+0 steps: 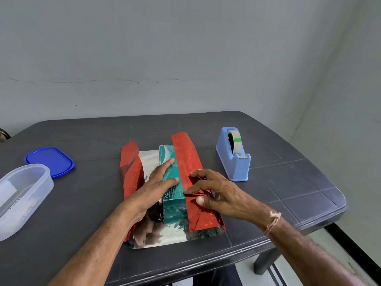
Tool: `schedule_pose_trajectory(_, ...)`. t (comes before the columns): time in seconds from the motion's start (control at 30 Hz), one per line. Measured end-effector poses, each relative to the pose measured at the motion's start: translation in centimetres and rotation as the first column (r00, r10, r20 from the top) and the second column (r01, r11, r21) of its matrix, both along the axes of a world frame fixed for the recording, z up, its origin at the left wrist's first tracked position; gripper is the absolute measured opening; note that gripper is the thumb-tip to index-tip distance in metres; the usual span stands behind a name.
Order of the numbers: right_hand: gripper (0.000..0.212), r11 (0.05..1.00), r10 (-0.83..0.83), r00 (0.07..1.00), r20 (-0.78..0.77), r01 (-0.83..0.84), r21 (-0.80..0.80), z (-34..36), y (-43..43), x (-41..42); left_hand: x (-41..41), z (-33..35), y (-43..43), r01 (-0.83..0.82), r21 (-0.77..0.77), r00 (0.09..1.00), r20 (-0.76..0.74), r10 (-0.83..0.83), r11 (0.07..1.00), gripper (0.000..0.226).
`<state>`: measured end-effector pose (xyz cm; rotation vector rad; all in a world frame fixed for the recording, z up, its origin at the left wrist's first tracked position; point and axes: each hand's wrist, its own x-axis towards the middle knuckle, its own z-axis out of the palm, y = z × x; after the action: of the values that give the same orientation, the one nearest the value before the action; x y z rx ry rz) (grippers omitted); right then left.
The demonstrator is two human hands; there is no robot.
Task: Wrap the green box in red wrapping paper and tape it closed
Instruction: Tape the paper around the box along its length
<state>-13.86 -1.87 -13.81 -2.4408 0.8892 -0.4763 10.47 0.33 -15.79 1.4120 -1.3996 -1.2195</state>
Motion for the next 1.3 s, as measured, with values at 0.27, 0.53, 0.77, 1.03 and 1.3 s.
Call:
schedule_pose_trajectory(0.27,0.058,0.996,-0.026,0.999,-0.04,0.023,-0.092,0.0,0.1,0.1,0.2,0.1,0.2,0.029,0.006,1.0,-0.01,-0.029,1.0,0.066)
schedule_pose_trajectory(0.53,0.061,0.995,-0.053,0.999,-0.004,0.053,-0.079,-0.4,0.2,0.6,0.2,0.3,0.2,0.076,0.021,0.995,0.067,-0.077,0.997,0.085)
schedule_pose_trajectory(0.77,0.039,0.916,-0.353,0.786,0.508,0.179,0.359,0.0,0.5,1.1,0.9,0.3,0.5,0.082,0.097,0.996,-0.029,-0.08,0.992,0.095)
schedule_pose_trajectory(1.03,0.04,0.597,-0.618,0.669,0.414,0.057,0.8,-1.2,-1.4,3.5,0.6,1.0,1.5,0.051,0.113,0.992,-0.12,-0.037,0.992,0.061)
schedule_pose_trajectory(1.3,0.078,0.893,-0.447,0.884,0.135,0.45,0.011,0.7,-3.0,6.0,1.3,0.8,1.7,-0.137,0.049,0.969,-0.203,0.144,0.989,0.062)
